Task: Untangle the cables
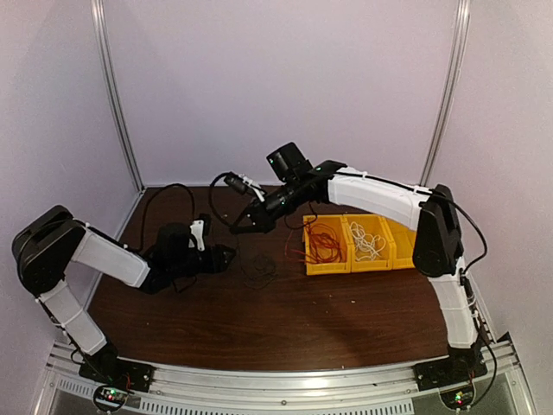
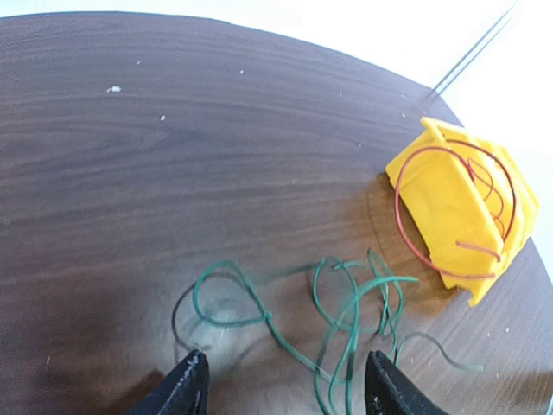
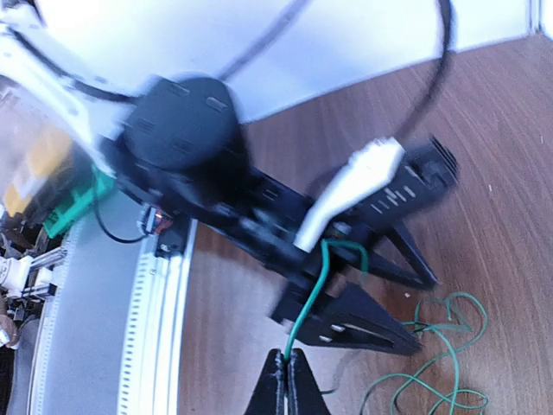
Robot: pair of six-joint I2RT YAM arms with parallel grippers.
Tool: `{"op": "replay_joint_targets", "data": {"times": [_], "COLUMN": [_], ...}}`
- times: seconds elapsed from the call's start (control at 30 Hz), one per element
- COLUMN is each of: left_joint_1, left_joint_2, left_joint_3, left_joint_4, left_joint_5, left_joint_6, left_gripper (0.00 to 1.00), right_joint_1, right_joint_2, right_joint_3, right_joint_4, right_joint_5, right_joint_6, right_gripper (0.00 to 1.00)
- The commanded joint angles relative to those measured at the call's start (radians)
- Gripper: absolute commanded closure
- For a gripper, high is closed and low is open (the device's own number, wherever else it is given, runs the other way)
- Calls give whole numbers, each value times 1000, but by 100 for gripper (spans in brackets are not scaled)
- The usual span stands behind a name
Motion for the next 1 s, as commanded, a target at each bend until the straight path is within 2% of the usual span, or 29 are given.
{"op": "replay_joint_targets", "data": {"times": [0.0,0.13,0.3,0.43,0.57,0.8,0.97], "left_joint_1": [7,7,7,7,7,7,7], "left_joint_2": [124,257,385,427,435,367,296], "left_joint_3": [77,176,284,293,282,220,215], "left_joint_4": [233,329,331,329,279,311,276], "left_joint_5": [74,150,174,169,144,148,140], "left_joint_6": [5,-38,-87,-108,-109,-113,-91], "left_gripper": [37,40,49,52,51,48,46], "right_joint_1": [5,4,2,-23,-111,-343,-460], "right_joint_2": [-176,-257,-365,-425,-485,-622,-743], "right_joint_3": [35,106,190,268,279,157,-92], "right_joint_4": [31,-13,-44,-99,-103,-101,-77], "right_joint_5": [-164,-166,-125,-90,-52,56,125], "right_joint_6": [14,-20,-91,-171,-196,-223,-285], "right_gripper": [100,100,100,100,100,100,100]}}
